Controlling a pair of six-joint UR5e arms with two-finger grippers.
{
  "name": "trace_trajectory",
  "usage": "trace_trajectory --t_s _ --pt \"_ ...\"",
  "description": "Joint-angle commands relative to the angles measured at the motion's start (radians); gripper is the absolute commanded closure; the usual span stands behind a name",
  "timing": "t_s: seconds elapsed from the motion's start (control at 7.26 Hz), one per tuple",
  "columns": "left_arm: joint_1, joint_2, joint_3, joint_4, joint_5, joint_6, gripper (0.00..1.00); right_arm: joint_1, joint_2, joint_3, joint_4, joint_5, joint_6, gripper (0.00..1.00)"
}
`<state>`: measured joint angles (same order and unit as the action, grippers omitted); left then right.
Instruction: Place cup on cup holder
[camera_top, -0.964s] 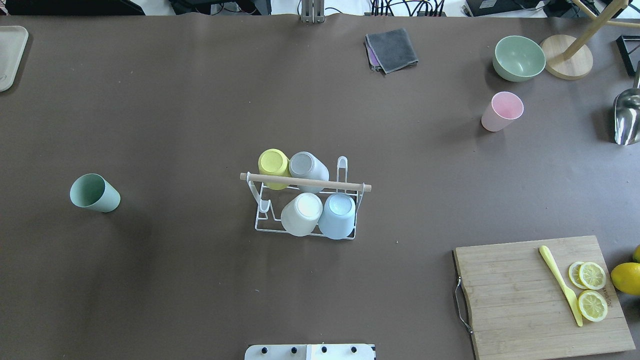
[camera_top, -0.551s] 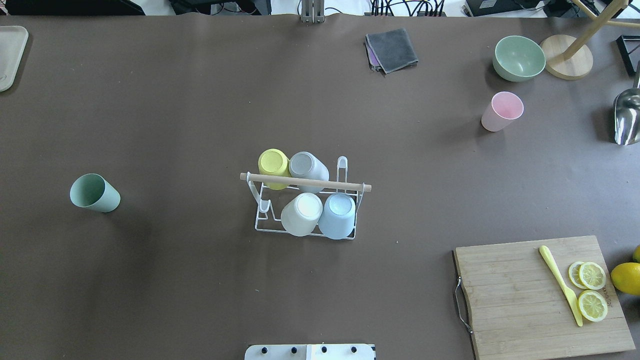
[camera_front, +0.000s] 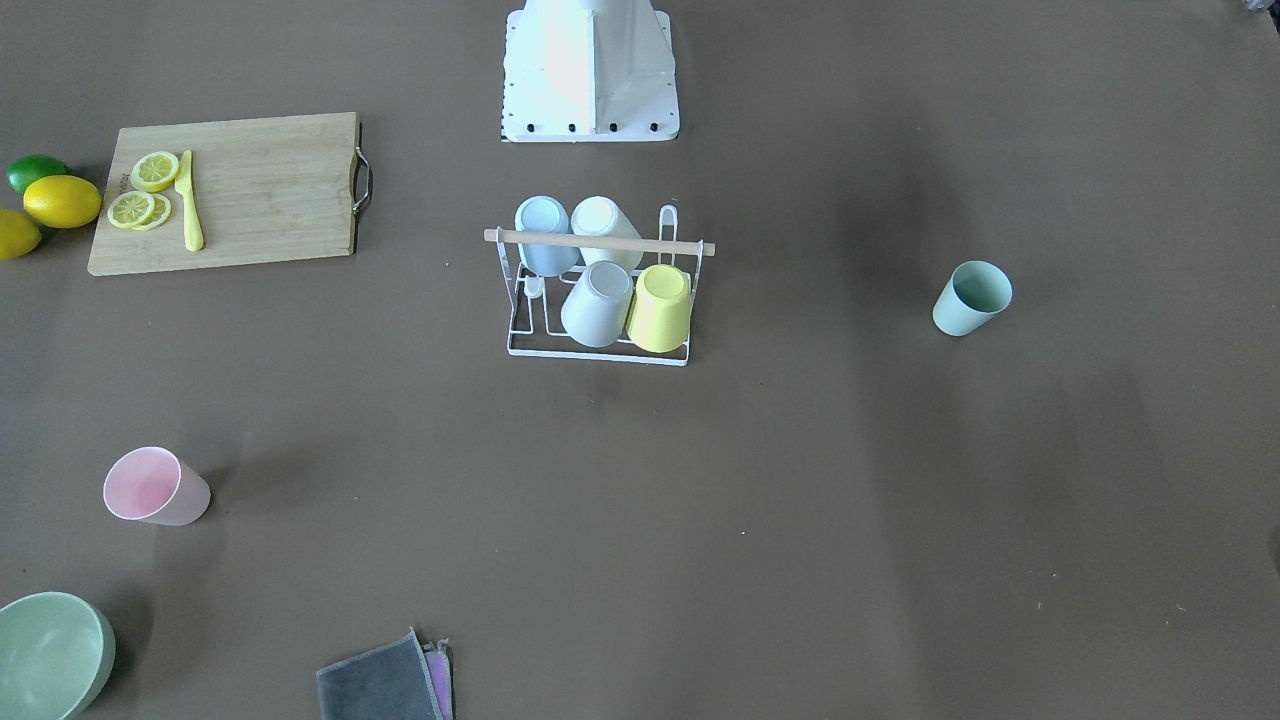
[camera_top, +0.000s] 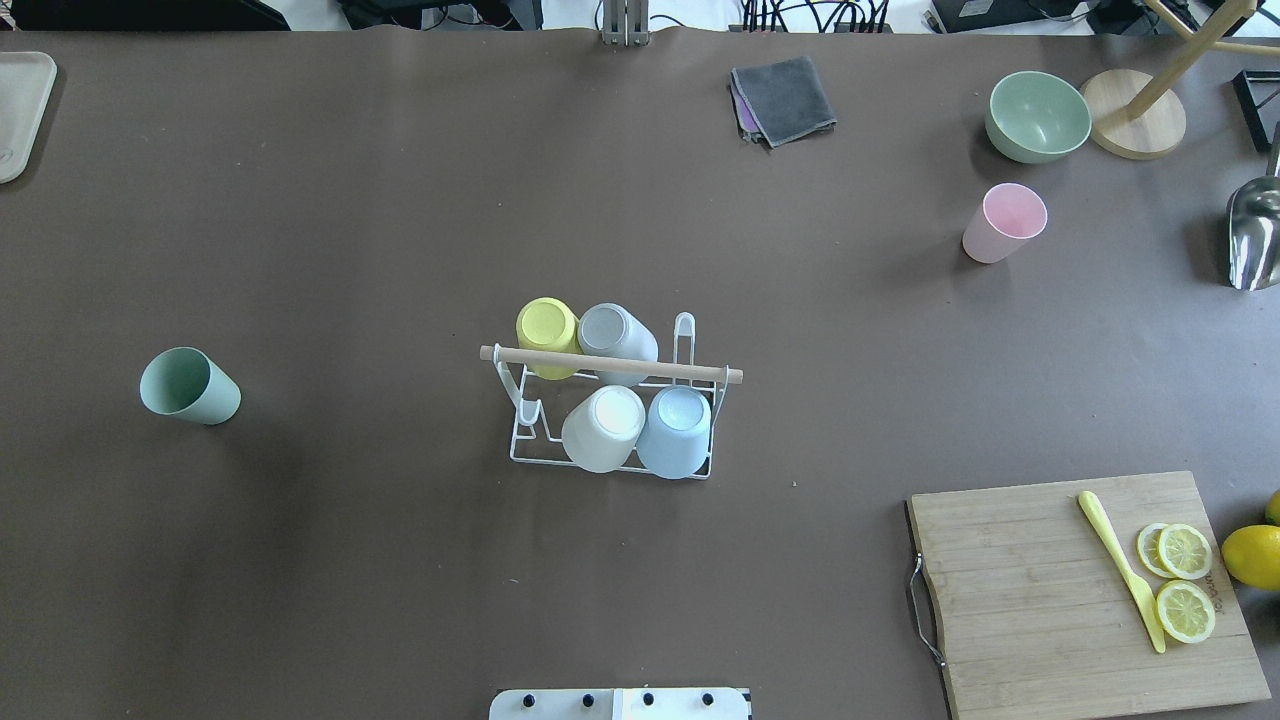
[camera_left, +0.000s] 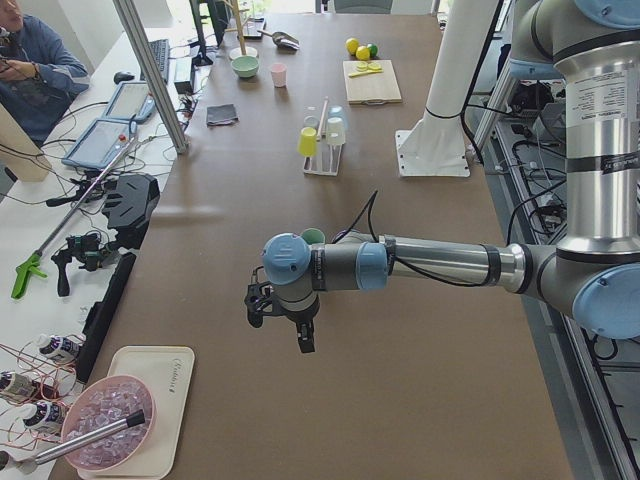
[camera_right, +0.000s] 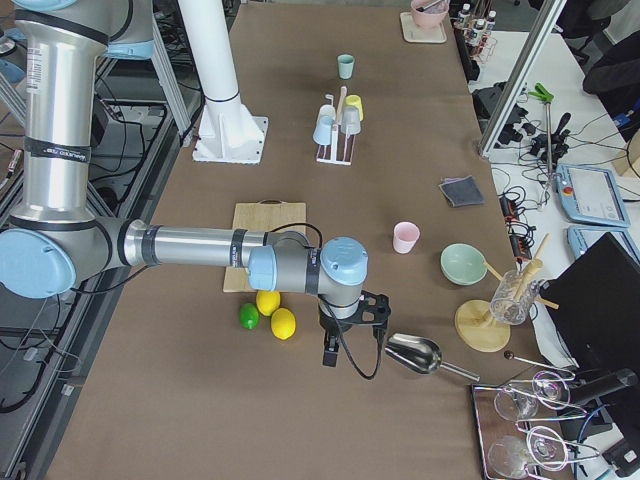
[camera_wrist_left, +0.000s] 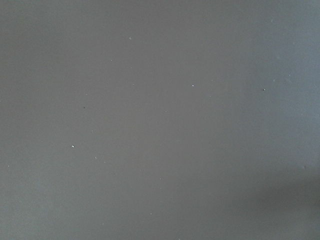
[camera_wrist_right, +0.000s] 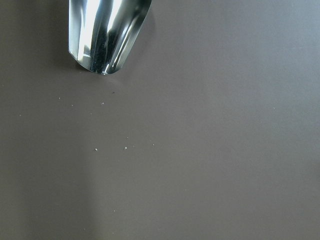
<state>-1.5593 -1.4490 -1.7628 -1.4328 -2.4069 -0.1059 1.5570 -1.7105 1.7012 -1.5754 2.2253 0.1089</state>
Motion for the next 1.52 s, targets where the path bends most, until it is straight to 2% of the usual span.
trace_trajectory --t_s 0.0,0.69,0.83,0.96,1.38 --pt "0.001 -0.001 -0.001 0.000 0.000 0.000 0.02 0.000 0.005 -0.006 0.000 -0.004 -0.002 0.00" --pt "0.004 -0.010 0.006 -0.002 -0.027 0.000 0.02 0.000 0.006 -0.006 0.002 -0.003 0.000 0.00" --pt "-0.001 -0.001 -0.041 -0.012 -0.020 0.000 0.02 0.000 0.006 -0.003 0.002 -0.001 0.000 0.00" --pt "0.001 -0.013 -0.038 -0.006 -0.023 -0.008 0.02 0.000 0.006 0.000 0.002 0.000 0.000 0.00" --pt "0.030 -0.025 -0.052 -0.005 -0.018 0.000 0.02 -0.003 0.086 -0.038 -0.009 0.003 0.000 0.00"
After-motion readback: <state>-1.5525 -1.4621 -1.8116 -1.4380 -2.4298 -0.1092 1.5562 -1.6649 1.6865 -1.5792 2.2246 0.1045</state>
